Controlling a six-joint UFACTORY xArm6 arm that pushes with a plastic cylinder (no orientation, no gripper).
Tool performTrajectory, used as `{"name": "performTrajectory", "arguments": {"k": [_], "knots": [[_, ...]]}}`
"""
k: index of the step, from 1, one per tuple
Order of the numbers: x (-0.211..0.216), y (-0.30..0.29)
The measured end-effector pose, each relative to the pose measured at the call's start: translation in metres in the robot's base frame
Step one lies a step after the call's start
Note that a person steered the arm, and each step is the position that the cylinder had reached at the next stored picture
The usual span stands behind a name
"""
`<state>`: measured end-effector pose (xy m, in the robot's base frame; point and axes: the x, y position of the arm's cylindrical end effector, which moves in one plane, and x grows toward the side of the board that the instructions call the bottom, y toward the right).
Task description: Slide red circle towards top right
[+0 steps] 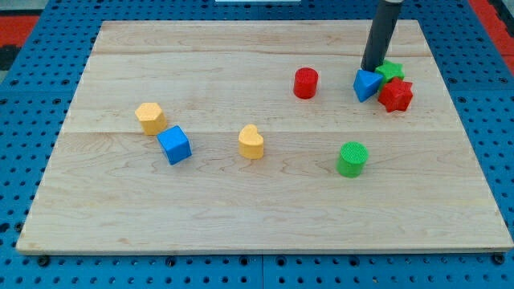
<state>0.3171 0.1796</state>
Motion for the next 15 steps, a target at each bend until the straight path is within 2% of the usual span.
{"name": "performTrajectory", "arguments": {"k": [2,3,4,5,6,8,10,11,12,13,15], "knots": [[0.000,-0.049],[0.006,-0.096],[-0.016,-0.137],[0.008,-0.204],[0.046,-0.188],[0.031,-0.144],[-0.006,-0.092],[-0.004,-0.115],[0.051,-0.148],[0.086,-0.117],[0.047,-0.096]]}}
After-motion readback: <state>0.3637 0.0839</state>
